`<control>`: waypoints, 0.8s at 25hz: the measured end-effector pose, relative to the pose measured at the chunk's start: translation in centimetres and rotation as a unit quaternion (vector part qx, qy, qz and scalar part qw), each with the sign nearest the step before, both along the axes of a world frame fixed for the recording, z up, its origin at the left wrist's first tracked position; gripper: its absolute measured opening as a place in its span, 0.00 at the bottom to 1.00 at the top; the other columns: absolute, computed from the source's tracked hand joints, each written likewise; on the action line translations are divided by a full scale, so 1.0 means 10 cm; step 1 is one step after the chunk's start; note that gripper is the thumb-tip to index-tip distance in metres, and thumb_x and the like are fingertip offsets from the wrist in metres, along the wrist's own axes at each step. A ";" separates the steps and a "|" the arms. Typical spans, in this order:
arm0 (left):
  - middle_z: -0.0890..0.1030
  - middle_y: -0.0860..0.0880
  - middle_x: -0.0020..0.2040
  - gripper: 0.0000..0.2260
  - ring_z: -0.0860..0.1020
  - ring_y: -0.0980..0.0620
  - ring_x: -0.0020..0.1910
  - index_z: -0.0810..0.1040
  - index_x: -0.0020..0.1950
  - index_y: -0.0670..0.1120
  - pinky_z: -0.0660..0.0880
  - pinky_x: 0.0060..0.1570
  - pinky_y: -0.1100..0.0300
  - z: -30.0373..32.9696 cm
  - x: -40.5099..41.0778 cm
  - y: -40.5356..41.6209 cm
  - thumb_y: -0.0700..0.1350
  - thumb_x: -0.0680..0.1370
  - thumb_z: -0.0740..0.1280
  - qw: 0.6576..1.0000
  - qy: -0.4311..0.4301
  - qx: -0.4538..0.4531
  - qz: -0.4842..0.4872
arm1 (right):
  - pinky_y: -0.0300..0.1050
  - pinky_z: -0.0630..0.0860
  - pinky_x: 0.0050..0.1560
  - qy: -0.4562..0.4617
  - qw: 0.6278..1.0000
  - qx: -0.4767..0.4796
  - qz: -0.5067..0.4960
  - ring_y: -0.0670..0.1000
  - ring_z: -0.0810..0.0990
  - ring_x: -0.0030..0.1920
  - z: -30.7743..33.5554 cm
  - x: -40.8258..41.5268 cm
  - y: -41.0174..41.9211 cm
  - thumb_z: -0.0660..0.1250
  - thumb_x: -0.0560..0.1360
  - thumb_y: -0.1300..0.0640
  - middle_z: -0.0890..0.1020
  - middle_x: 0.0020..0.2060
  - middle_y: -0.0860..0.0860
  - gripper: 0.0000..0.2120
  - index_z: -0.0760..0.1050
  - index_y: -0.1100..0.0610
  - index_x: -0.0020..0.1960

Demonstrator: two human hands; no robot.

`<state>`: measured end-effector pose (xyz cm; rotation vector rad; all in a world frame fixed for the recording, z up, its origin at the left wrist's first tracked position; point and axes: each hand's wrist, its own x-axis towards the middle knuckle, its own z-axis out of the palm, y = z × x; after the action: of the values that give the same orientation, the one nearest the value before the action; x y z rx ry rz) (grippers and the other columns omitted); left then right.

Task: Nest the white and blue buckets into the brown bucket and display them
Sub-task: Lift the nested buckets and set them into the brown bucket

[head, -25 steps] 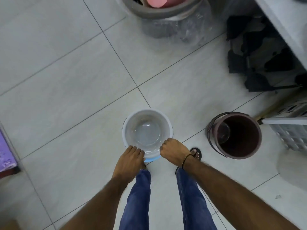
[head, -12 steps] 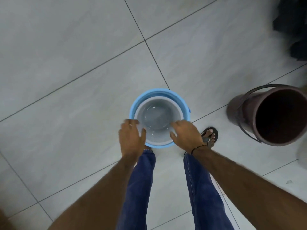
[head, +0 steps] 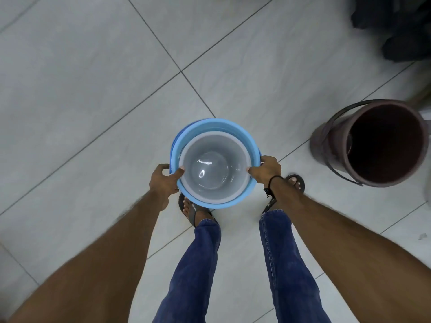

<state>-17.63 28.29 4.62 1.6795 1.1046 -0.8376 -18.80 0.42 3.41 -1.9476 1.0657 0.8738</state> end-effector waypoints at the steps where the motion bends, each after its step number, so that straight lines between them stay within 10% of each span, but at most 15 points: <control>1: 0.80 0.41 0.57 0.21 0.83 0.43 0.49 0.74 0.61 0.49 0.83 0.44 0.49 0.10 0.08 -0.03 0.53 0.73 0.76 1.000 -0.016 0.016 -0.013 | 0.54 0.83 0.49 -0.003 1.000 0.007 -0.012 0.60 0.84 0.47 0.12 0.03 -0.04 0.76 0.69 0.60 0.84 0.46 0.59 0.14 0.80 0.63 0.52; 14: 0.84 0.40 0.51 0.16 0.82 0.42 0.46 0.77 0.52 0.52 0.78 0.41 0.54 2.66 1.05 -2.30 0.57 0.69 0.76 0.963 -0.158 -0.040 -0.216 | 0.49 0.84 0.39 -0.110 0.980 -0.064 -0.154 0.55 0.85 0.39 2.92 0.06 -2.27 0.79 0.64 0.58 0.86 0.42 0.58 0.12 0.84 0.61 0.46; 20: 0.84 0.40 0.50 0.22 0.83 0.40 0.48 0.78 0.52 0.54 0.81 0.50 0.48 2.64 1.00 -4.09 0.62 0.63 0.74 0.925 -0.178 -0.088 -0.323 | 0.58 0.85 0.40 -0.099 0.955 -0.100 -0.262 0.59 0.86 0.38 3.01 -0.52 -3.85 0.81 0.57 0.53 0.86 0.41 0.59 0.19 0.84 0.61 0.44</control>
<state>-7.65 -12.66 31.05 1.9641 0.2036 -0.9432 -23.98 -38.13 33.52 -1.7312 1.4946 0.2817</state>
